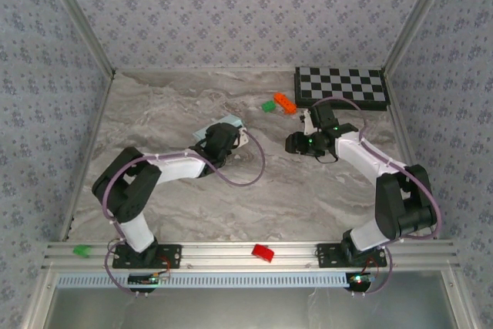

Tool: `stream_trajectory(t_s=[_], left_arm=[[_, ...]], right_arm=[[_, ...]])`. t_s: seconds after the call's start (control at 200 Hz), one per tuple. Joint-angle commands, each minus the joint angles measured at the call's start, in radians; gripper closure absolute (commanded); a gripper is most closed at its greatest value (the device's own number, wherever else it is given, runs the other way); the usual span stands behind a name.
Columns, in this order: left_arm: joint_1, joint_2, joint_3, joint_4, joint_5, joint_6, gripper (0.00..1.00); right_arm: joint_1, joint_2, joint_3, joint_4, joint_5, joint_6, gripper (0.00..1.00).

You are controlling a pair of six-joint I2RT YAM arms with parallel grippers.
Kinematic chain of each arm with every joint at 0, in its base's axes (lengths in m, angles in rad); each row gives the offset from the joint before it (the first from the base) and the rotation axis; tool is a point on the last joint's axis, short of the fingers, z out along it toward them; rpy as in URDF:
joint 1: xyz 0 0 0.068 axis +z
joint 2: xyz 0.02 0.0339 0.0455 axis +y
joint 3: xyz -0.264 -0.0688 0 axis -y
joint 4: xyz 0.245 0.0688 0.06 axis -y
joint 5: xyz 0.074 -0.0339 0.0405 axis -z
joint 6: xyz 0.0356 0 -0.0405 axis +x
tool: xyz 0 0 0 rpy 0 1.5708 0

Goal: Fold the paper box

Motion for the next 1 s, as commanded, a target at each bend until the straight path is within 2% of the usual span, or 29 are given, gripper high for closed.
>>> stream_trajectory(t_s=[0.0,0.415,0.815,0.975,0.995], left_arm=[[-0.021,0.026,-0.004,0.081,-0.044,0.019,0.61],[-0.04,0.079,-0.008,0.09,-0.067,-0.003,0.55],[-0.042,0.052,0.016,0.014,-0.031,-0.056,0.27],[-0.041,0.02,0.036,-0.052,0.027,-0.093,0.18],[-0.042,0.013,0.04,-0.069,0.061,-0.097,0.16]], right_arm=[[-0.009,0.007,-0.01,0.001,-0.004,0.013,0.46],[-0.01,0.016,-0.006,0.0,-0.008,0.013,0.46],[-0.01,0.025,-0.004,0.001,-0.006,0.014,0.46],[-0.011,0.028,-0.004,0.0,-0.004,0.013,0.46],[-0.01,0.027,-0.004,0.0,-0.004,0.013,0.45]])
